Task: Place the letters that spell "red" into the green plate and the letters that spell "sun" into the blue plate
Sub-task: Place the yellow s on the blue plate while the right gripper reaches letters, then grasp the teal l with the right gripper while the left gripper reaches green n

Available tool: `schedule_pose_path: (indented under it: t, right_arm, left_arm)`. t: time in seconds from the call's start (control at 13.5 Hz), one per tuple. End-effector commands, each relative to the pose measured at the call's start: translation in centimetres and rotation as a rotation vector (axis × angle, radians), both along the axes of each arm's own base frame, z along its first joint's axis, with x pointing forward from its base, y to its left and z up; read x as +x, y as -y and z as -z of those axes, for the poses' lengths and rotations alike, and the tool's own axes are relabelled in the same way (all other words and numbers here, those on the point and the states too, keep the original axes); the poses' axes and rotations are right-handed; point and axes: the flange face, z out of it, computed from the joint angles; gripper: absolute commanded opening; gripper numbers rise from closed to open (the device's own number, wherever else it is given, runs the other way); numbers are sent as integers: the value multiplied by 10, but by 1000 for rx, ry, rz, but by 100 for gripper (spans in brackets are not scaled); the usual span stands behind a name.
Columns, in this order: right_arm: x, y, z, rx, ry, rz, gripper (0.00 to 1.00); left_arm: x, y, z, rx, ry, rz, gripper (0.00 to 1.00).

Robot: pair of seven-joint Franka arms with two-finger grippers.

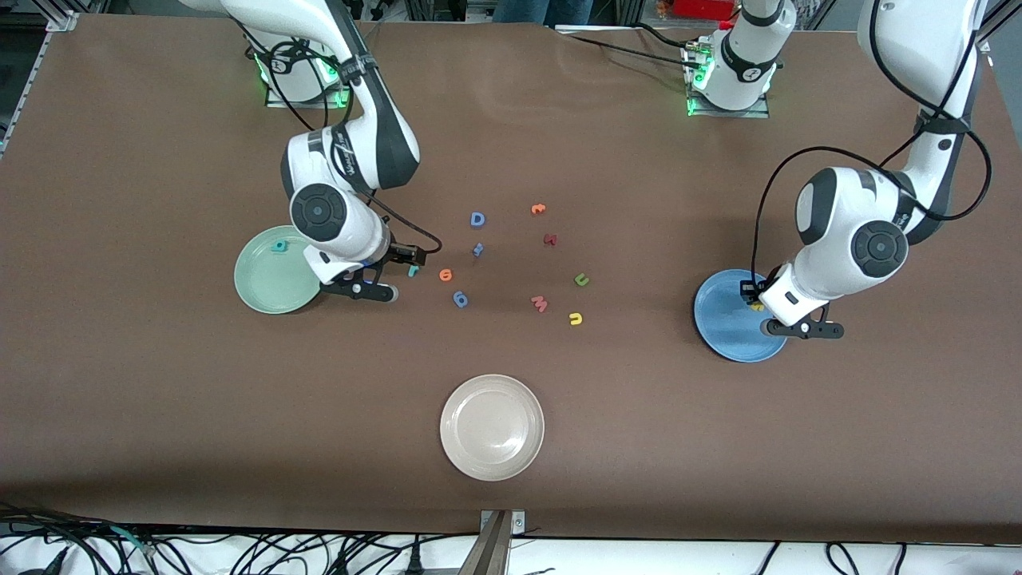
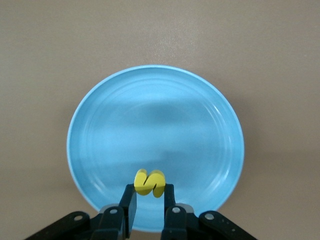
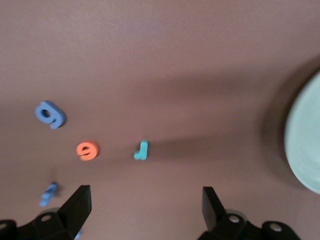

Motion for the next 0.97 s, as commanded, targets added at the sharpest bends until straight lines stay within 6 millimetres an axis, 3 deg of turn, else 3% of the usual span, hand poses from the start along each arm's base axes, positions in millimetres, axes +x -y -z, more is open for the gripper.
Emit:
schedule_pose_path:
  t: [0.0,0.07,0.22,0.37,0.59,0.67,0.89]
  right_arm:
    - [-20,1,31,31,49,-53,98]
    - [-25,-4,42,31,65,-71,98]
    - [-22,-4,53,27,94,-109,98]
    - [-22,-5,62,21,109,-114,98]
    - [-20,-4,71,43,100,-41,97]
    - [-22,-6,73,70,88,-4,96]
    - [-23,-6,74,82,77,19,73]
  left_arm:
    - [2,2,15,-17,8,15,15]
    - [2,2,15,-16,6,15,27]
    - [2,-6,14,-8,1,5,67]
    - [3,-7,13,-7,2,-1,99]
    - [4,-1,7,-8,7,-8,100]
    - [2,10,5,-9,-4,6,100]
    - [-4,69,-8,-8,12,9,100]
